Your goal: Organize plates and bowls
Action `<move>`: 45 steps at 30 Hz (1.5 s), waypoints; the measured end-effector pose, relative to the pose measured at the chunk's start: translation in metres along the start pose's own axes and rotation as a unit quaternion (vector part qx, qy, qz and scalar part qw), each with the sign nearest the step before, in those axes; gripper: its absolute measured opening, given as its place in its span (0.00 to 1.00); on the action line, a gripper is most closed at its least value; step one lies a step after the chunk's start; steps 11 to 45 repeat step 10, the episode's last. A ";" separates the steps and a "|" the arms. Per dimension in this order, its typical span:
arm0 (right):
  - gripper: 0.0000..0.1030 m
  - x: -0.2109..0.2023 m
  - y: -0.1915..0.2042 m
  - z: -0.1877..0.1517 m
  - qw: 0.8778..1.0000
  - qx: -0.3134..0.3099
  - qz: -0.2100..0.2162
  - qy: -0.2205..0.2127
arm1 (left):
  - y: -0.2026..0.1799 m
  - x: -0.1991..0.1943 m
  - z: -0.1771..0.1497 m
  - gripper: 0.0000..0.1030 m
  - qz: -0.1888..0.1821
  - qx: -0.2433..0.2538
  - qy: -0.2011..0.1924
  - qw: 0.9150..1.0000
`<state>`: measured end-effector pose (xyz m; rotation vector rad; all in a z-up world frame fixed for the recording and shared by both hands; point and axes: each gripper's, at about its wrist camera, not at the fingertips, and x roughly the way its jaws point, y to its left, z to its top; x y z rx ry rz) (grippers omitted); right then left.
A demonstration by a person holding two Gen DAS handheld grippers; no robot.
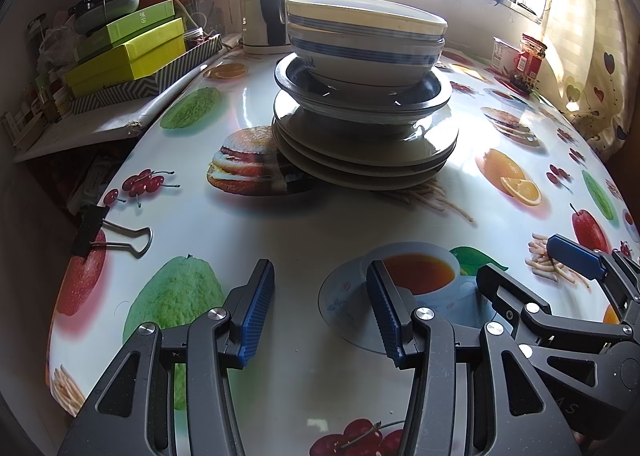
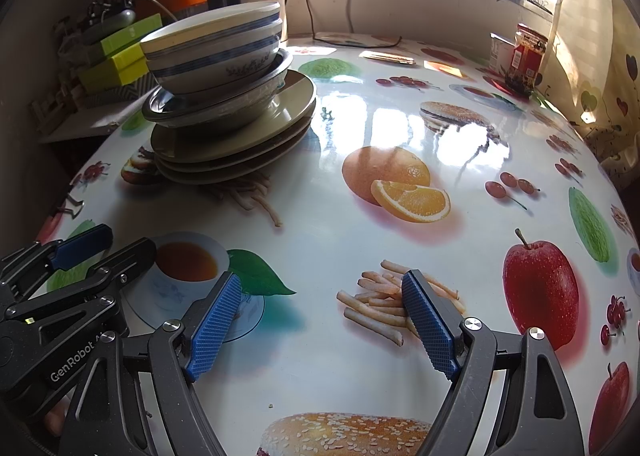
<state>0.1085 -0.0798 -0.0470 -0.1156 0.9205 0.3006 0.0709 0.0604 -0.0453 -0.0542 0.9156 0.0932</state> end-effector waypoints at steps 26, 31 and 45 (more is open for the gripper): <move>0.81 0.000 0.000 0.000 1.000 0.000 0.000 0.000 | 0.000 0.000 0.000 0.48 0.000 0.000 0.000 1.000; 0.81 0.000 0.000 0.000 1.000 0.000 0.000 0.000 | 0.000 0.000 0.000 0.48 0.000 0.000 0.000 1.000; 0.81 0.000 0.000 0.000 1.000 0.000 0.000 0.000 | 0.000 0.000 0.000 0.48 0.000 0.000 0.000 1.000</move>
